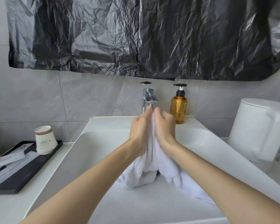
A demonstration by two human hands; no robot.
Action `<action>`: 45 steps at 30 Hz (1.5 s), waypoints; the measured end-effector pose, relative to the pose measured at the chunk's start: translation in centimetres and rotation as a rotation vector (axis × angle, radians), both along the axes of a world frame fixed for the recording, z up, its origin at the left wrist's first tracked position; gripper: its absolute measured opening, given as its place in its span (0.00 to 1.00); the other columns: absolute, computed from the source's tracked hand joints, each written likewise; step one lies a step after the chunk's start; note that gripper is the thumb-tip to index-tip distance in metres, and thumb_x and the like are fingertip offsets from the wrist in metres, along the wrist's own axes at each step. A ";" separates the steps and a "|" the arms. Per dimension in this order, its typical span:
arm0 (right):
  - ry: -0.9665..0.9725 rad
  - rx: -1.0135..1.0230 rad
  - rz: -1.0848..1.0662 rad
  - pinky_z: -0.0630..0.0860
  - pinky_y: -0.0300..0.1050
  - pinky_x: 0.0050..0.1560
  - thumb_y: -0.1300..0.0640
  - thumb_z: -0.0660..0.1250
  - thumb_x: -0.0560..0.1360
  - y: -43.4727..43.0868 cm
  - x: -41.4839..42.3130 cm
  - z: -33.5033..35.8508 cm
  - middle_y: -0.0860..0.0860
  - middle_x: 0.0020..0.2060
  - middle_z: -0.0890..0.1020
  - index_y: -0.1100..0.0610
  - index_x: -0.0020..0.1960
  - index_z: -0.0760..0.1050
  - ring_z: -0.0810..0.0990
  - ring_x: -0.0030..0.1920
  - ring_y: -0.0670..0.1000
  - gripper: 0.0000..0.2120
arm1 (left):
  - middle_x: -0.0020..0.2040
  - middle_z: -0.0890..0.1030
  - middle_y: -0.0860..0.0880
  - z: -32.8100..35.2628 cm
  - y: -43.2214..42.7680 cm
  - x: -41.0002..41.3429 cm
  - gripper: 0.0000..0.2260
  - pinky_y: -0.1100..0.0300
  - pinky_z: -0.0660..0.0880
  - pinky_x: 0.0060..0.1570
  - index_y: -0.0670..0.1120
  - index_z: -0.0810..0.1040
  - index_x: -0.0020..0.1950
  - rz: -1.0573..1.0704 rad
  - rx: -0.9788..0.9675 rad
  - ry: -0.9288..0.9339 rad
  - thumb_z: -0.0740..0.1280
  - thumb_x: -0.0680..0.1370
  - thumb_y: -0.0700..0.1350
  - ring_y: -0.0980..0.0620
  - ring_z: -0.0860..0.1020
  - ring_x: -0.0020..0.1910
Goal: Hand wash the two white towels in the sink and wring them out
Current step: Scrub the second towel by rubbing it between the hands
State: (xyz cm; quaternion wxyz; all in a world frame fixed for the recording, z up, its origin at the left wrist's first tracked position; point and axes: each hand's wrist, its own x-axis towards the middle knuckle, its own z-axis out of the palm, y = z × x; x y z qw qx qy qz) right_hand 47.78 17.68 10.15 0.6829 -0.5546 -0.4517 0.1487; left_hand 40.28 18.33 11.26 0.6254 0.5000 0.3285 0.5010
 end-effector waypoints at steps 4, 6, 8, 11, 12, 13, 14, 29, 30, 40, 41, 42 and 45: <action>-0.066 0.007 0.101 0.58 0.43 0.32 0.59 0.61 0.77 -0.2 -0.3 -0.4 0.43 0.21 0.61 0.51 0.24 0.58 0.60 0.29 0.46 0.24 | 0.28 0.70 0.50 -0.1 0.2 -0.2 0.16 0.68 0.69 0.26 0.47 0.67 0.35 0.058 0.103 -0.021 0.62 0.82 0.49 0.54 0.71 0.28; 0.027 -0.049 0.010 0.58 0.44 0.33 0.57 0.61 0.77 0.4 0.4 0.3 0.43 0.19 0.61 0.52 0.24 0.59 0.60 0.29 0.47 0.24 | 0.32 0.72 0.47 0.0 0.0 0.0 0.13 0.63 0.72 0.32 0.47 0.69 0.39 0.016 0.109 -0.034 0.62 0.82 0.49 0.52 0.73 0.33; -0.013 -0.028 0.002 0.59 0.42 0.32 0.58 0.60 0.77 0.0 0.1 0.0 0.44 0.18 0.63 0.53 0.22 0.63 0.61 0.27 0.45 0.25 | 0.34 0.70 0.47 0.0 0.3 -0.1 0.12 0.61 0.69 0.34 0.48 0.68 0.40 0.007 0.126 -0.018 0.62 0.82 0.50 0.52 0.71 0.34; -0.145 -0.005 0.078 0.58 0.40 0.29 0.57 0.61 0.76 -0.8 -0.6 -0.7 0.45 0.18 0.62 0.52 0.21 0.62 0.60 0.27 0.44 0.24 | 0.31 0.68 0.50 -0.2 0.5 -0.4 0.14 0.62 0.67 0.30 0.49 0.66 0.37 0.049 0.122 0.011 0.61 0.83 0.49 0.54 0.68 0.31; -0.109 -0.019 0.041 0.58 0.43 0.30 0.56 0.61 0.76 -0.3 -0.2 -0.1 0.45 0.18 0.62 0.53 0.22 0.60 0.60 0.28 0.46 0.24 | 0.30 0.71 0.50 -0.2 0.4 -0.2 0.14 0.63 0.70 0.30 0.49 0.69 0.38 0.031 0.105 -0.005 0.61 0.83 0.49 0.54 0.71 0.30; -0.058 -0.031 -0.017 0.58 0.46 0.32 0.56 0.60 0.76 0.1 0.2 0.4 0.45 0.18 0.61 0.53 0.23 0.59 0.60 0.28 0.47 0.24 | 0.31 0.75 0.50 -0.1 0.2 -0.1 0.13 0.64 0.72 0.31 0.48 0.72 0.39 0.007 0.090 -0.016 0.60 0.83 0.49 0.54 0.74 0.30; -0.032 -0.030 -0.067 0.58 0.46 0.33 0.56 0.59 0.77 0.2 0.3 0.5 0.45 0.17 0.62 0.54 0.22 0.59 0.60 0.28 0.48 0.25 | 0.32 0.76 0.49 -0.1 0.2 0.0 0.13 0.65 0.74 0.31 0.47 0.73 0.41 -0.011 0.083 -0.021 0.60 0.83 0.50 0.54 0.76 0.31; -0.156 -0.072 -0.072 0.59 0.47 0.35 0.55 0.54 0.82 0.1 -0.1 0.3 0.46 0.23 0.63 0.52 0.28 0.58 0.65 0.32 0.53 0.24 | 0.44 0.85 0.43 -0.1 1.0 -0.2 0.22 0.59 0.79 0.41 0.41 0.82 0.51 -0.030 -0.086 -0.017 0.58 0.82 0.57 0.48 0.83 0.39; -0.196 -0.059 -0.086 0.58 0.46 0.35 0.55 0.54 0.82 -0.1 -0.4 0.1 0.46 0.23 0.63 0.52 0.28 0.58 0.64 0.31 0.51 0.24 | 0.42 0.85 0.44 -0.2 1.3 -0.2 0.22 0.58 0.78 0.40 0.41 0.82 0.49 -0.018 -0.082 -0.017 0.58 0.82 0.57 0.48 0.83 0.38; -0.318 -0.042 -0.017 0.60 0.42 0.30 0.54 0.55 0.82 -1.2 -1.2 -1.1 0.47 0.19 0.67 0.53 0.28 0.58 0.64 0.26 0.46 0.23 | 0.25 0.77 0.49 -0.3 2.1 -0.5 0.21 0.66 0.71 0.26 0.44 0.73 0.36 0.004 -0.132 -0.049 0.58 0.82 0.56 0.53 0.77 0.24; -0.312 -0.059 -0.036 0.60 0.46 0.32 0.54 0.55 0.82 -0.8 -0.9 -1.0 0.48 0.21 0.65 0.53 0.28 0.58 0.65 0.28 0.48 0.24 | 0.25 0.78 0.49 -0.4 2.0 -0.6 0.21 0.66 0.72 0.25 0.44 0.74 0.36 0.002 -0.139 -0.056 0.58 0.82 0.56 0.53 0.77 0.24; -0.259 -0.103 -0.056 0.60 0.48 0.35 0.54 0.54 0.83 -0.3 -0.4 -0.5 0.47 0.23 0.64 0.54 0.28 0.58 0.67 0.32 0.52 0.24 | 0.29 0.80 0.48 -0.6 1.9 -0.4 0.20 0.65 0.75 0.28 0.43 0.78 0.40 -0.017 -0.136 -0.063 0.58 0.82 0.56 0.53 0.80 0.27; -0.291 -0.125 -0.100 0.62 0.46 0.39 0.53 0.52 0.83 0.0 -0.3 -0.5 0.50 0.28 0.67 0.52 0.29 0.60 0.69 0.37 0.53 0.23 | 0.34 0.83 0.47 -0.7 2.0 -0.2 0.20 0.61 0.77 0.36 0.43 0.81 0.45 -0.038 -0.127 -0.057 0.59 0.82 0.57 0.51 0.82 0.33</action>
